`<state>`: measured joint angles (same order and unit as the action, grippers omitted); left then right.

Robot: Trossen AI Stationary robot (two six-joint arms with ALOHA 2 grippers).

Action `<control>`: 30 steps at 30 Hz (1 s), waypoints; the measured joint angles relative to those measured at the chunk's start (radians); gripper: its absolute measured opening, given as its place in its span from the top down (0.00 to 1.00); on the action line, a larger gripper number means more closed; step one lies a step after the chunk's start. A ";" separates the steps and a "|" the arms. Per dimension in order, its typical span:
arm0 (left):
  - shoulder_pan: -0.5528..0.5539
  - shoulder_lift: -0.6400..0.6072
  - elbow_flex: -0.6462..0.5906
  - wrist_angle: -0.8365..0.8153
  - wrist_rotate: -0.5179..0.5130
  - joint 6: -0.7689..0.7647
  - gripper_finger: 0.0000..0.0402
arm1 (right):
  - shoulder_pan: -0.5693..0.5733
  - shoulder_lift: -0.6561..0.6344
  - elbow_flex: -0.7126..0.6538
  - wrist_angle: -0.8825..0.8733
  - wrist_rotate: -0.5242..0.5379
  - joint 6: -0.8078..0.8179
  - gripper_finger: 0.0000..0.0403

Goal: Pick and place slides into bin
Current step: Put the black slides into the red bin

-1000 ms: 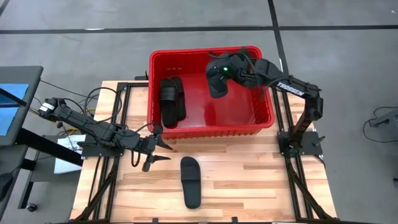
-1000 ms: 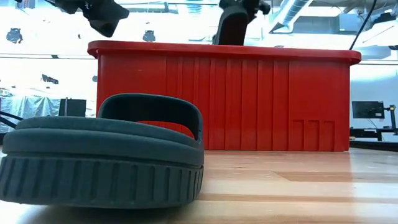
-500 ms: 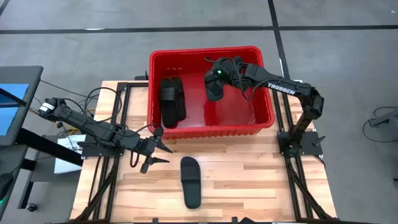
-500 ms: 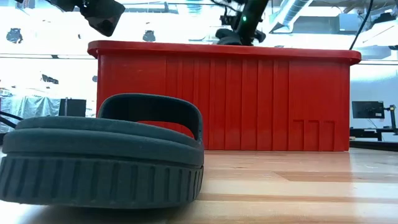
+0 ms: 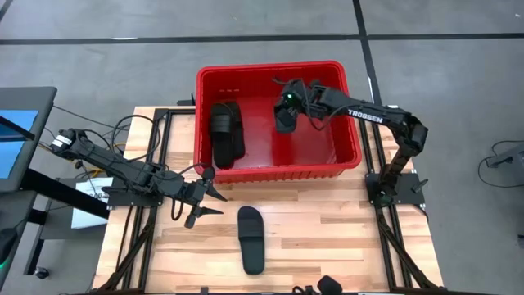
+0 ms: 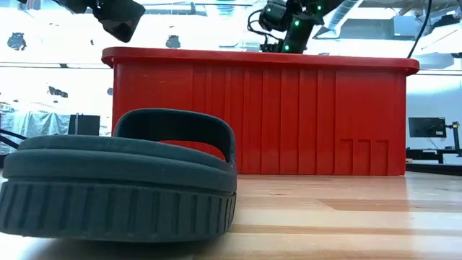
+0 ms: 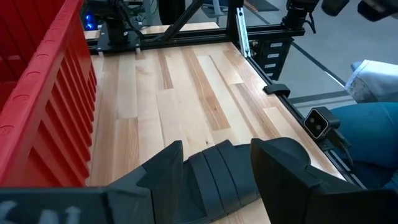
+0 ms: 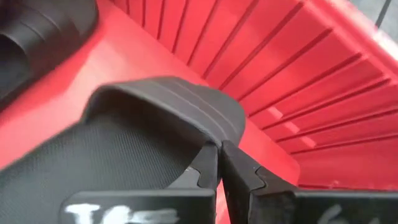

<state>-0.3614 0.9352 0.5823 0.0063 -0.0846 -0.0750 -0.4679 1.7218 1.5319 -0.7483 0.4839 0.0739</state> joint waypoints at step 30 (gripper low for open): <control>0.000 0.000 0.001 0.007 0.000 0.000 0.56 | -0.066 0.000 -0.180 0.166 -0.065 -0.049 1.00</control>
<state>-0.3614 0.9352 0.5831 0.0135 -0.0849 -0.0746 -0.5335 1.7218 1.3521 -0.5823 0.4194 0.0246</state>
